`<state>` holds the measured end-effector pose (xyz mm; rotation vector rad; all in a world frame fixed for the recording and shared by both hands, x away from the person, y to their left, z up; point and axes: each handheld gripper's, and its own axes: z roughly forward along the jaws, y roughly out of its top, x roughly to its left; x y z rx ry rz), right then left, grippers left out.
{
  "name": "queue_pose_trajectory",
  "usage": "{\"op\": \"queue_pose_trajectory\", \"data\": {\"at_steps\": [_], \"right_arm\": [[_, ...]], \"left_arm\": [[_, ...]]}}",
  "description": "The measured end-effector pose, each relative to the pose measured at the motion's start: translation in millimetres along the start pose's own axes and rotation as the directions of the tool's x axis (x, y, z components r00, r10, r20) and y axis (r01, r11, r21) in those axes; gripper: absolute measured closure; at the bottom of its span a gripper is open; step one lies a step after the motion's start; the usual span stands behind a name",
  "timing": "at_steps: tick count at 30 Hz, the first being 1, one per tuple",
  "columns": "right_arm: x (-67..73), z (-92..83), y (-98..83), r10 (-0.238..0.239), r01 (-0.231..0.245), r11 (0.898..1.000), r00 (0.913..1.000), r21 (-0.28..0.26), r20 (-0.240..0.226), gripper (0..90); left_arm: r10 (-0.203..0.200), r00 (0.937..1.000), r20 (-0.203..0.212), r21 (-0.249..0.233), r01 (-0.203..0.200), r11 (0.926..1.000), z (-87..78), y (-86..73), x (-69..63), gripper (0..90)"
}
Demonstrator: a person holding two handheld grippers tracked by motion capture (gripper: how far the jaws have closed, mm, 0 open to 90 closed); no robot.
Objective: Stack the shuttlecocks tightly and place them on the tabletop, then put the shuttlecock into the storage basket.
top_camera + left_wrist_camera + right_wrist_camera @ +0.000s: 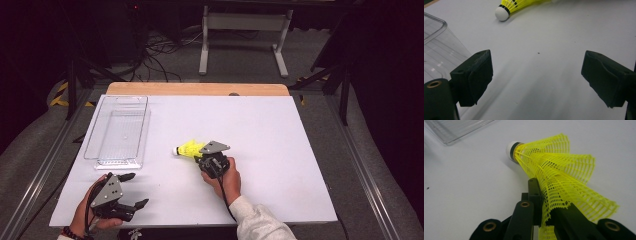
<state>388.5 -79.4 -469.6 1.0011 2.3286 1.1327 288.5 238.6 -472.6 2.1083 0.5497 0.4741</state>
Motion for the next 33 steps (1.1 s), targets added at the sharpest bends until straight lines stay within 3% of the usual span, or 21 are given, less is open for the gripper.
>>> {"op": "queue_pose_trajectory", "data": {"at_steps": [7, 33], "right_arm": [[-0.8, 0.0, 2.6, -0.021, 0.021, 1.000, 0.9997, 0.002, -0.013, 88.2], [-13.5, -14.9, 1.7, 0.000, -0.001, 0.999, 0.9996, -0.038, -0.028, 88.2]], "left_arm": [[-0.012, 0.9999, 0.000, -0.003, 0.012, 0.9999, -0.3, -2.5, 4.1, 11.2], [-0.014, 0.9999, -0.005, -0.009, 0.014, 0.9999, -1.1, -1.6, 3.7, 10.8]]}}
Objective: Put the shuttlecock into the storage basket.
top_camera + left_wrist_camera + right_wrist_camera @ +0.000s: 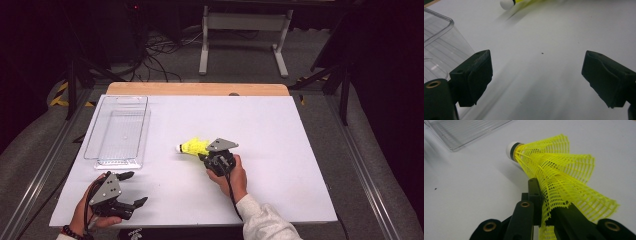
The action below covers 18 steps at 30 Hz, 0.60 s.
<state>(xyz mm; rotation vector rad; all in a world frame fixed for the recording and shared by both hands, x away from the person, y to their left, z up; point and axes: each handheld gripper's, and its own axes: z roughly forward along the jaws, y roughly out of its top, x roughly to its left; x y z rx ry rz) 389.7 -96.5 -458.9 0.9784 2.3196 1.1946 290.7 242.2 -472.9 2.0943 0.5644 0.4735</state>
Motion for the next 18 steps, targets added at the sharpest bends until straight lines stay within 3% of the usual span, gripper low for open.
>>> {"op": "queue_pose_trajectory", "data": {"at_steps": [18], "right_arm": [[-1.1, -16.1, 4.9, -0.013, 0.013, 0.999, 0.9999, -0.035, 0.003, 88.3]], "left_arm": [[0.005, 0.9999, -0.013, -0.003, -0.005, 1.0000, -3.4, 1.0, -3.6, 10.5]]}}
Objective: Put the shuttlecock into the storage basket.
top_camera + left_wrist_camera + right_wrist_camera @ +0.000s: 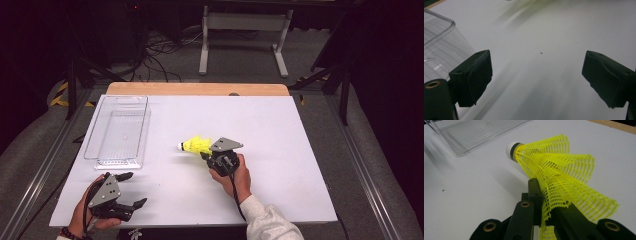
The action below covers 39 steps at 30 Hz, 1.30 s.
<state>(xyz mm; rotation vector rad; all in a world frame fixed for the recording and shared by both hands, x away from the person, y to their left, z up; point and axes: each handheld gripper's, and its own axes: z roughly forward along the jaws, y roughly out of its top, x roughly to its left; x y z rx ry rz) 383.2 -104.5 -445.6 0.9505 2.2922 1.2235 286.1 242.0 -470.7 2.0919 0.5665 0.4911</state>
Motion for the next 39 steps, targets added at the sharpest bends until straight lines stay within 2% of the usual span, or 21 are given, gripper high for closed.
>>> {"op": "queue_pose_trajectory", "data": {"at_steps": [19, 29, 39], "right_arm": [[-4.2, -12.2, 15.6, -0.029, 0.028, 0.999, 0.9996, -0.037, -0.008, 88.3], [2.8, -9.5, 21.3, -0.050, 0.049, 0.998, 0.9983, -0.042, -0.029, 88.4], [8.1, -6.4, 25.1, -0.052, 0.050, 0.997, 0.9976, -0.053, -0.046, 88.4]], "left_arm": [[0.000, 1.0000, 0.005, 0.002, 0.000, 1.0000, 1.7, 0.2, 1.4, 10.2], [-0.001, 1.0000, 0.002, 0.000, 0.001, 1.0000, 0.8, -0.1, 1.1, 10.2], [-0.001, 1.0000, 0.001, -0.003, 0.001, 1.0000, 0.1, -0.2, 1.3, 10.2]]}}
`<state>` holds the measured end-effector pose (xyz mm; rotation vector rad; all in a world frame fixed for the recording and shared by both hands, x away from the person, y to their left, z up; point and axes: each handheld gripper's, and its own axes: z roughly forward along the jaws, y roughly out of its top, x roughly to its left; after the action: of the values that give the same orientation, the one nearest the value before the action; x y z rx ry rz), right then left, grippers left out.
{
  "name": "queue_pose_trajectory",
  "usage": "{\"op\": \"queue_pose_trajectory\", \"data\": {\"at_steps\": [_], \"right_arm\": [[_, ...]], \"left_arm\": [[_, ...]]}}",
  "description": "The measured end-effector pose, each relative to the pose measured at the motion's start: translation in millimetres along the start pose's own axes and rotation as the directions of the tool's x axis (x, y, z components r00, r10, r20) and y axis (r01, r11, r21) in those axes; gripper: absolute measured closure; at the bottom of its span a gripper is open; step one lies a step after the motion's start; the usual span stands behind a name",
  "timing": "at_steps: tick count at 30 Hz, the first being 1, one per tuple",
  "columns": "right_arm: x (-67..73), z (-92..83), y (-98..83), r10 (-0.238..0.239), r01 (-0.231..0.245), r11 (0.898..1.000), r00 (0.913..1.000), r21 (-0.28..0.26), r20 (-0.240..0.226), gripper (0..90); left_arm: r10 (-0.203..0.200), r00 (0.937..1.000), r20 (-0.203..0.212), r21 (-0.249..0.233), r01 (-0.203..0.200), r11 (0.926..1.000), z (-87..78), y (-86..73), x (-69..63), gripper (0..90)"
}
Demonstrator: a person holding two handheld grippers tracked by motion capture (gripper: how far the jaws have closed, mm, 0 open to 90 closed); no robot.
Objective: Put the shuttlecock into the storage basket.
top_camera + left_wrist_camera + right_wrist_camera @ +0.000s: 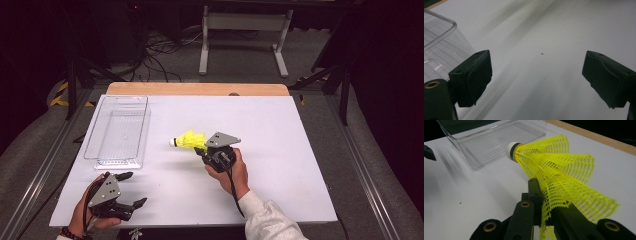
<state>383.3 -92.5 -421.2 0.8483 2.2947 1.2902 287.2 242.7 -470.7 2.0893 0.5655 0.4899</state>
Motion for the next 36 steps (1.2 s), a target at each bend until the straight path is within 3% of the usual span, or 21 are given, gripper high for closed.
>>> {"op": "queue_pose_trajectory", "data": {"at_steps": [36], "right_arm": [[9.9, 17.7, 38.2, -0.034, 0.033, 0.999, 0.9983, -0.033, -0.046, 88.4]], "left_arm": [[-0.011, 0.9999, -0.010, -0.022, 0.011, 0.9997, -5.1, -1.3, 1.0, 10.2]]}}
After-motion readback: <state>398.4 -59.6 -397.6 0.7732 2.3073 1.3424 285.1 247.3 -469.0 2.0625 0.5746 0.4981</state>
